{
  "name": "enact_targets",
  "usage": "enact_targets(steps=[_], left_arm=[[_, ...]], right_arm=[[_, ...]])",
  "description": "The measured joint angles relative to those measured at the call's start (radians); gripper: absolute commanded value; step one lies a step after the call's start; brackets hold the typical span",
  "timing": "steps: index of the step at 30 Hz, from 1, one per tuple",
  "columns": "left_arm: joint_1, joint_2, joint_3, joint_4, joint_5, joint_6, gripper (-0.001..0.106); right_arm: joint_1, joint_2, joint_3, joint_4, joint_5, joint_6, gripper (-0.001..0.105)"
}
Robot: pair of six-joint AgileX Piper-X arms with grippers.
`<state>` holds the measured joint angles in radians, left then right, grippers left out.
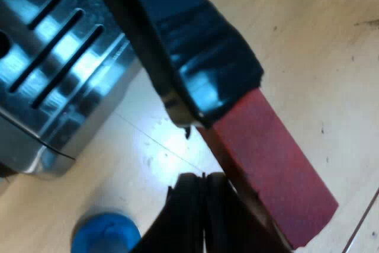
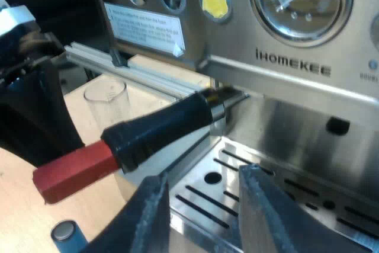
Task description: Put the handle in the coffee machine
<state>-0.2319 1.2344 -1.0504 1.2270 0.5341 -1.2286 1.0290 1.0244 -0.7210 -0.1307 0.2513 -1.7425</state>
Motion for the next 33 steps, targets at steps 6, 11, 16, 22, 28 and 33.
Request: enact_targets(steps=[6,11,16,22,28,33], left_arm=[[-0.040,0.000,0.003,0.004,-0.027,-0.015,0.000],[-0.076,0.000,0.003,0.001,-0.035,-0.022,0.000],[-0.126,0.000,0.006,0.003,-0.050,-0.022,0.000],[-0.199,0.000,0.015,0.012,-0.035,-0.013,0.000],[-0.229,0.000,0.016,-0.005,-0.048,-0.011,0.000],[-0.234,0.000,0.017,-0.022,-0.070,0.022,0.000]], right_arm=[[0.000,-0.021,0.000,0.023,0.000,0.000,0.032],[0.000,-0.040,0.000,0.050,0.000,-0.004,0.032],[0.000,-0.057,0.000,0.063,0.000,-0.007,0.032],[0.000,-0.078,0.000,0.091,0.000,-0.034,0.032],[0.000,-0.103,0.000,0.183,-0.080,-0.037,0.032],[0.000,-0.144,0.000,0.303,-0.094,-0.023,0.057]])
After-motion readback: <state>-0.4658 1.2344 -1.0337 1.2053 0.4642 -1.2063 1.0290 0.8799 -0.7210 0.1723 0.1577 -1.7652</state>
